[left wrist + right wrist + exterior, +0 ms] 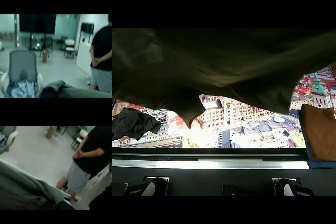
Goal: Fold the shirts.
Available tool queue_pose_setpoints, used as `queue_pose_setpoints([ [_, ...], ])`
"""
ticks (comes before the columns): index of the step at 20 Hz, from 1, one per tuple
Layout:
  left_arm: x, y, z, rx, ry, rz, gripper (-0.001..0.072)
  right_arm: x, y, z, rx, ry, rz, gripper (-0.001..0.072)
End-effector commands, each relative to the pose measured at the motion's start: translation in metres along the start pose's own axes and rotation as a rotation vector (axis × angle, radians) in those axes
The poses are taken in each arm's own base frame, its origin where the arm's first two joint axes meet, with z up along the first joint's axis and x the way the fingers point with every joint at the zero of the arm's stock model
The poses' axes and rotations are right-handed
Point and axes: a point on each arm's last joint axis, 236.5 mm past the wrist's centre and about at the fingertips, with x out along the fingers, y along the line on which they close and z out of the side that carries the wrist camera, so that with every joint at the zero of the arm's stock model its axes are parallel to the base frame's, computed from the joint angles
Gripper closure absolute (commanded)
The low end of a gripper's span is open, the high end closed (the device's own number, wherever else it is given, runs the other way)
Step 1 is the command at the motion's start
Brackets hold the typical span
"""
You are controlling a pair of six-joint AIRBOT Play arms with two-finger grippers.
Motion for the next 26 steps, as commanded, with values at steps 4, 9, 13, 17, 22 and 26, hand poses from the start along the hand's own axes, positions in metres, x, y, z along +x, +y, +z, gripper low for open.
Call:
queue_pose_setpoints([
  [4, -0.031, -0.018, 0.027, 0.039, -0.063, -0.002, 0.0688, -0.041, -0.009, 0.011, -0.009, -0.017, -0.067, 0.0672],
  [9, 0.006, 0.010, -0.012, 0.013, 0.069, 0.030, 0.0688, 0.023, 0.004, -0.048, 0.077, 0.196, 0.038, 0.0672],
  [13, 0.083, 0.063, -0.175, -0.146, 0.529, 0.030, 0.0688, 0.113, 0.084, -0.196, 0.164, 0.701, 0.419, 0.0673],
  [17, 0.109, 0.085, -0.409, -0.344, 1.011, 0.008, 0.0687, 0.177, 0.194, -0.348, 0.111, 1.100, 0.690, 0.0673],
  [22, 0.135, 0.101, -0.574, -0.425, 1.172, 0.058, 0.0686, 0.307, 0.254, -0.412, 0.236, 0.948, 0.468, 0.0671],
  [26, 0.192, 0.132, -0.584, -0.445, 0.992, 0.139, 0.0687, 0.365, 0.241, -0.399, 0.329, 0.736, 0.309, 0.0671],
])
